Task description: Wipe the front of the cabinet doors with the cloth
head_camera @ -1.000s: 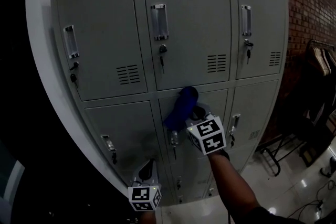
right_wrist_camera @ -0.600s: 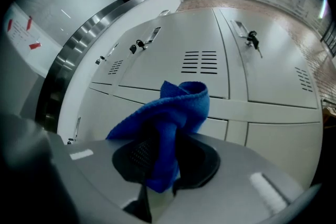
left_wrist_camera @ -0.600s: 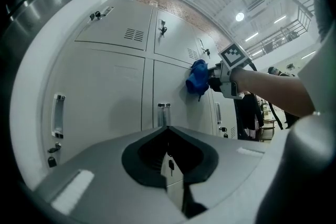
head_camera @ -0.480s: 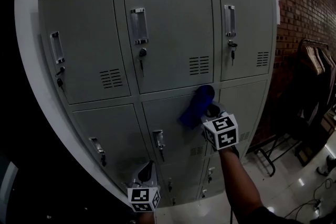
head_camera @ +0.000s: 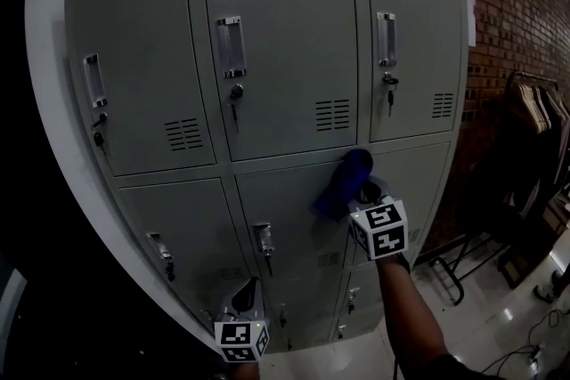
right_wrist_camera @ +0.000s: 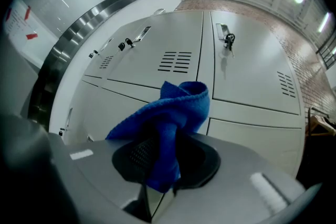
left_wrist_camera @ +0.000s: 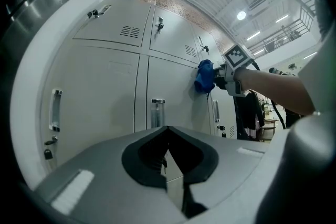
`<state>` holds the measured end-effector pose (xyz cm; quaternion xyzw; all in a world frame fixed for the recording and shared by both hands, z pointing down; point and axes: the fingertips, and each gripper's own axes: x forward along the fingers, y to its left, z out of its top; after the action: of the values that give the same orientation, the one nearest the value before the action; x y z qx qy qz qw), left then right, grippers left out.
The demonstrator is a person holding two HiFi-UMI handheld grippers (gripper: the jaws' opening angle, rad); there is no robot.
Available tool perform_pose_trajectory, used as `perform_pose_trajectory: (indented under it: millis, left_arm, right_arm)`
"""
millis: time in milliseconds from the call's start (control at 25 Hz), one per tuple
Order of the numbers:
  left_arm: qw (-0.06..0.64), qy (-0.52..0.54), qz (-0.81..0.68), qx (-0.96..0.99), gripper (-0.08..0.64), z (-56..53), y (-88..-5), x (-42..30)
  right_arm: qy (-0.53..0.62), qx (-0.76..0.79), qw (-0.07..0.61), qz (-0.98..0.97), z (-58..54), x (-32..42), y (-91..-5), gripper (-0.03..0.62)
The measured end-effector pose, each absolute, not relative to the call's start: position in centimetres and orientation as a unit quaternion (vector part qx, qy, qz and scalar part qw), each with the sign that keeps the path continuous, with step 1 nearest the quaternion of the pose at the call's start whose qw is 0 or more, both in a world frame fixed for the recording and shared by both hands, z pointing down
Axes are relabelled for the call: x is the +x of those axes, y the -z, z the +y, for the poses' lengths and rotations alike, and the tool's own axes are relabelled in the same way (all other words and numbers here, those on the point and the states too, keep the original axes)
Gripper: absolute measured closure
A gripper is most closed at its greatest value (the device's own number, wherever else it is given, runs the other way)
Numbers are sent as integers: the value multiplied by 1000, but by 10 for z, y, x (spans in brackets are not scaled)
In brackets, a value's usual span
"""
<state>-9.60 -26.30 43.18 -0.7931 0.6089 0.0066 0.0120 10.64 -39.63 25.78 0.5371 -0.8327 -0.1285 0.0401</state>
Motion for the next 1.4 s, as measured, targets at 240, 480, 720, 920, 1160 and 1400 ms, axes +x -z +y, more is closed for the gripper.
perform_pose_trajectory:
  millis: [240, 480, 720, 920, 1160, 1400]
  left_arm:
    - [14, -3, 612, -790, 543, -262, -433, -104]
    - [20, -1, 625, -781, 543, -253, -429, -132]
    - [28, 9, 646, -762, 543, -240, -430, -171]
    - [22, 7, 651, -759, 543, -235, -433, -185]
    - [17, 6, 645, -764, 543, -239, -434, -180]
    - [22, 12, 625, -781, 543, -246, -436, -148]
  right_arm:
    - [110, 504, 0, -857, -366, 53, -271, 514]
    - [106, 440, 40, -891, -352, -52, -309, 514]
    - [112, 426, 59, -896, -356, -102, -315, 514]
    - [91, 427, 55, -898, -364, -103, -318, 514]
    - [95, 438, 61, -892, -368, -82, -314, 515]
    - [93, 462, 73, -879, -377, -38, -318, 515]
